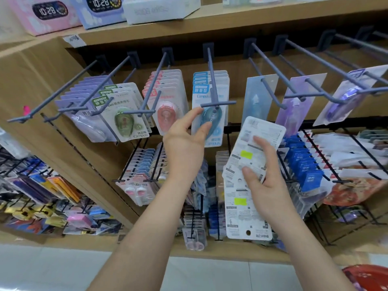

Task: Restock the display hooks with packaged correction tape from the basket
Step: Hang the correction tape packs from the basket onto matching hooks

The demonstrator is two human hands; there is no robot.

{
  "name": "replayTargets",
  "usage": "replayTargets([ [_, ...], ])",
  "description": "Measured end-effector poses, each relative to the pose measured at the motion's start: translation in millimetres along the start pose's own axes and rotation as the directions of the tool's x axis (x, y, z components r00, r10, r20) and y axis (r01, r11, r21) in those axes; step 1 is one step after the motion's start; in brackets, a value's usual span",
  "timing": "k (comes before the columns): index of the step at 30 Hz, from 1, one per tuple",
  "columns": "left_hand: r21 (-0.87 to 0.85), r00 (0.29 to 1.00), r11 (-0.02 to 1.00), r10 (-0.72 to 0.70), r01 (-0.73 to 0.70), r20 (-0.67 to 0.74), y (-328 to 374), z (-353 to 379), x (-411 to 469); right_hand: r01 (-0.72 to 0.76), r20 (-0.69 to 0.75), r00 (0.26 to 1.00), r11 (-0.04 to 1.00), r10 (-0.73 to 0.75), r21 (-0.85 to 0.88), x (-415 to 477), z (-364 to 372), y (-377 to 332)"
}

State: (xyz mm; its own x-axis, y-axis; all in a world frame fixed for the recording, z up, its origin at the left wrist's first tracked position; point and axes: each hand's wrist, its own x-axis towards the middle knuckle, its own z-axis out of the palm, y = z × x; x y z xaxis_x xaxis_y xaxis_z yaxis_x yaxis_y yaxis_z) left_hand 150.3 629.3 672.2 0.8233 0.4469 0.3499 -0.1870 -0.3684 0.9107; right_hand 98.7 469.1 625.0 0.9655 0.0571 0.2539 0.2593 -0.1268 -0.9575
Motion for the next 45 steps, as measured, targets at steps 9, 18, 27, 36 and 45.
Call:
replayTargets([
  [9, 0.125, 0.988, 0.990, 0.045, -0.064, 0.149, 2.6, -12.6, -12.4, -0.044, 0.259, 0.966, 0.996, 0.022, 0.078, -0.1, -5.9, -13.3],
  [18, -0.438, 0.911, 0.804, -0.306, 0.402, 0.276, 4.1, -43.6, -31.2, -0.175, 0.463, 0.876, 0.983, 0.133, 0.049, 2.4, -6.5, -22.1],
  [27, -0.098, 0.899, 0.983, 0.181, -0.155, 0.399, -22.8, -88.0, -49.1, -0.338, 0.071, 0.941, 0.916, 0.331, 0.217, 18.2, 0.4, -9.4],
  [36, 0.046, 0.737, 0.911, 0.300, -0.409, 0.606, -40.1, -85.0, -64.6, -0.513, 0.339, 0.858, 0.685, 0.386, 0.518, 11.0, 32.6, -18.2],
  [45, -0.221, 0.936, 0.929, -0.235, 0.296, 0.263, -9.8, -78.5, -43.6, -0.306, 0.346, 0.920, 0.885, 0.182, 0.350, 5.8, 36.0, -17.8],
])
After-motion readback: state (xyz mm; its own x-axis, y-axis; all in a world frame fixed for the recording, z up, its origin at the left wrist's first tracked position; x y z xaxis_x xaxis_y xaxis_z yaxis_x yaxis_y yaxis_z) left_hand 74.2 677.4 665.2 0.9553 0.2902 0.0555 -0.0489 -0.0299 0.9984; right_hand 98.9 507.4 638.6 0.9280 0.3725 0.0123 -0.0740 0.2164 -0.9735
